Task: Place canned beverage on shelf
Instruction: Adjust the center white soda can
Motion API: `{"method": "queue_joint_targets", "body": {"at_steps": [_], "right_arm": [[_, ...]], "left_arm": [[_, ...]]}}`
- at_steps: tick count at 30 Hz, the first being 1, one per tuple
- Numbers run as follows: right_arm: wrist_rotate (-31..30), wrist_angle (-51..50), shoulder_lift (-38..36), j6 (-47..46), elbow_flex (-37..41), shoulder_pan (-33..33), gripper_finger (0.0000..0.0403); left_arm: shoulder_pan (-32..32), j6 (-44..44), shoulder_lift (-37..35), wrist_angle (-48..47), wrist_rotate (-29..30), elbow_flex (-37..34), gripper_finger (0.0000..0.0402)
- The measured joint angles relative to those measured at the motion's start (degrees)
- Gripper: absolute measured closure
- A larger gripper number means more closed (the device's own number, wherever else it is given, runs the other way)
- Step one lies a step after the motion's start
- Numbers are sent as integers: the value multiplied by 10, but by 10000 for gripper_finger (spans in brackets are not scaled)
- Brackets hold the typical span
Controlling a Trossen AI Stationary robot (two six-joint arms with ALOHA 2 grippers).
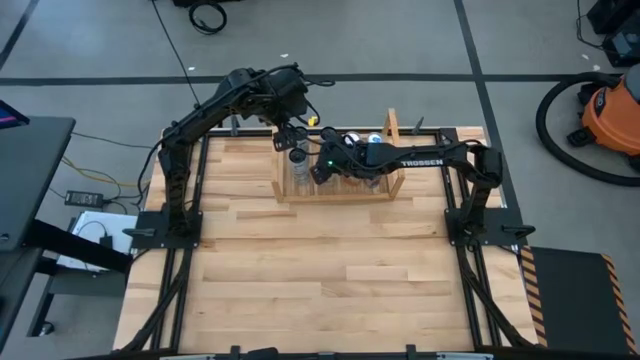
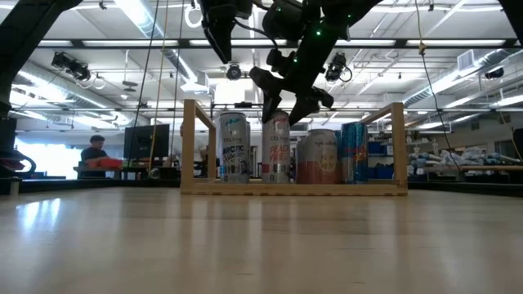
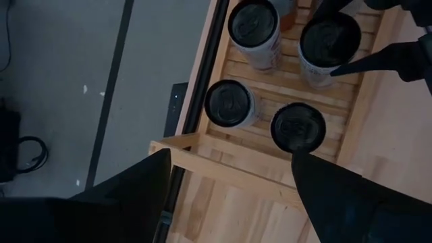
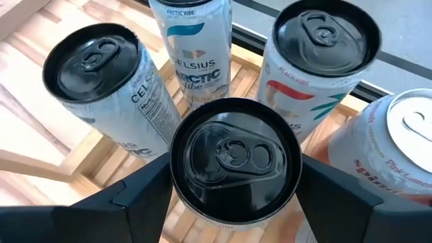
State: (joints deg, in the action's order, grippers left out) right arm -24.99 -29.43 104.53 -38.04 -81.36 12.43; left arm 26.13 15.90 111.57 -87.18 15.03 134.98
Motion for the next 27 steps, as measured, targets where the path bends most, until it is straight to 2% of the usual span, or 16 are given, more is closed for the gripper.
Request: {"method": "queue_joint_targets", "body": {"at_steps": [27], "right_arm": [[26, -10, -7, -14, 2, -5, 105]], "left_arm": [[0, -2, 0, -1, -1, 0, 92]]}}
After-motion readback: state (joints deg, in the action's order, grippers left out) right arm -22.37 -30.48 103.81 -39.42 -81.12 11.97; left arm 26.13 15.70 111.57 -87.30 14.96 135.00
